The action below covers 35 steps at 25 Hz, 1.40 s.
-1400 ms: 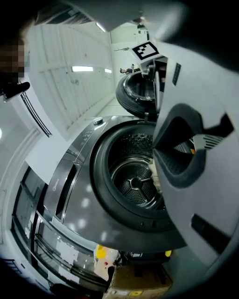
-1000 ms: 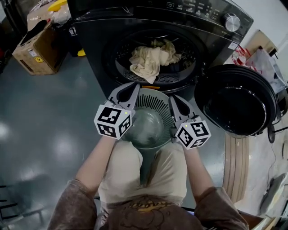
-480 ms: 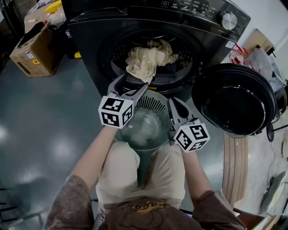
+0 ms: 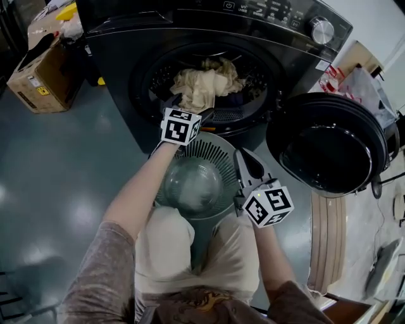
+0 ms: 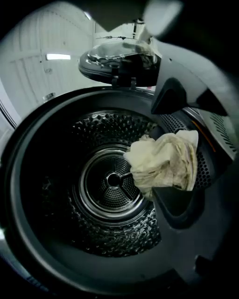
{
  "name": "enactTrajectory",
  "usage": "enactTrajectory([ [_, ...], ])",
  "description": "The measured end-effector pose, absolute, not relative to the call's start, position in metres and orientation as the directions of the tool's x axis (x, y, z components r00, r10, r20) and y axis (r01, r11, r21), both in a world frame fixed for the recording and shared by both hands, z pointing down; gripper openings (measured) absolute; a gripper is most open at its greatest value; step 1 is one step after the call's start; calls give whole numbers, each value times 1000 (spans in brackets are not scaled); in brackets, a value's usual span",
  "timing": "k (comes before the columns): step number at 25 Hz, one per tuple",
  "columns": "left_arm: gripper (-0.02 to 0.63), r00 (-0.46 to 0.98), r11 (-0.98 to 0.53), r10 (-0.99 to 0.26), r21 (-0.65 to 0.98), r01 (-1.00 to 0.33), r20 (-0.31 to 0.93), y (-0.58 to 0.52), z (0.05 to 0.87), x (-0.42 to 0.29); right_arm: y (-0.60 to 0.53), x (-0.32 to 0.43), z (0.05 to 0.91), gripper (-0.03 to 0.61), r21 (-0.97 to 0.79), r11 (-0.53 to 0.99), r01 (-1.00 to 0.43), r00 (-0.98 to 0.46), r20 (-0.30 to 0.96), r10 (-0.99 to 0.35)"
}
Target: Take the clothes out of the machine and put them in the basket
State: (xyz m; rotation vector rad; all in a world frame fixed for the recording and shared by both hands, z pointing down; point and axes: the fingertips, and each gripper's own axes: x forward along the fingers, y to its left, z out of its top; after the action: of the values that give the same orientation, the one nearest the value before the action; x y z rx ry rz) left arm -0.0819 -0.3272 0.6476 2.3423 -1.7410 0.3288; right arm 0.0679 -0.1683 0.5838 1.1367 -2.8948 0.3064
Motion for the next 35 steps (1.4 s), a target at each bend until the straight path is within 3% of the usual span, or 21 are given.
enactTrajectory([
  [10, 471, 206, -298, -825, -96, -950, 526, -371, 712, -76, -170, 83, 589, -3, -175, 686, -707, -706, 98, -702],
  [13, 366, 191, -302, -802, -108, -947, 566, -370, 718, -77, -170, 89, 590, -3, -170, 678, -715, -698, 105, -709],
  [17, 143, 174, -281, -813, -112, -953, 556, -366, 714, -79, -171, 100, 591, -3, -170, 665, -728, -684, 109, -721],
  [19, 93, 177, -277, -816, -103, -955, 551, -362, 710, -81, -171, 104, 593, -3, -167, 662, -731, -681, 113, -723],
  [27, 78, 281, -329, -836, -21, -944, 471, -316, 662, -73, -173, 104, 601, -3, -163, 681, -714, -700, 120, -704],
  [35, 75, 434, -473, -775, 33, -880, 459, -224, 623, -33, -181, 103, 597, -3, -159, 703, -693, -720, 103, -687],
])
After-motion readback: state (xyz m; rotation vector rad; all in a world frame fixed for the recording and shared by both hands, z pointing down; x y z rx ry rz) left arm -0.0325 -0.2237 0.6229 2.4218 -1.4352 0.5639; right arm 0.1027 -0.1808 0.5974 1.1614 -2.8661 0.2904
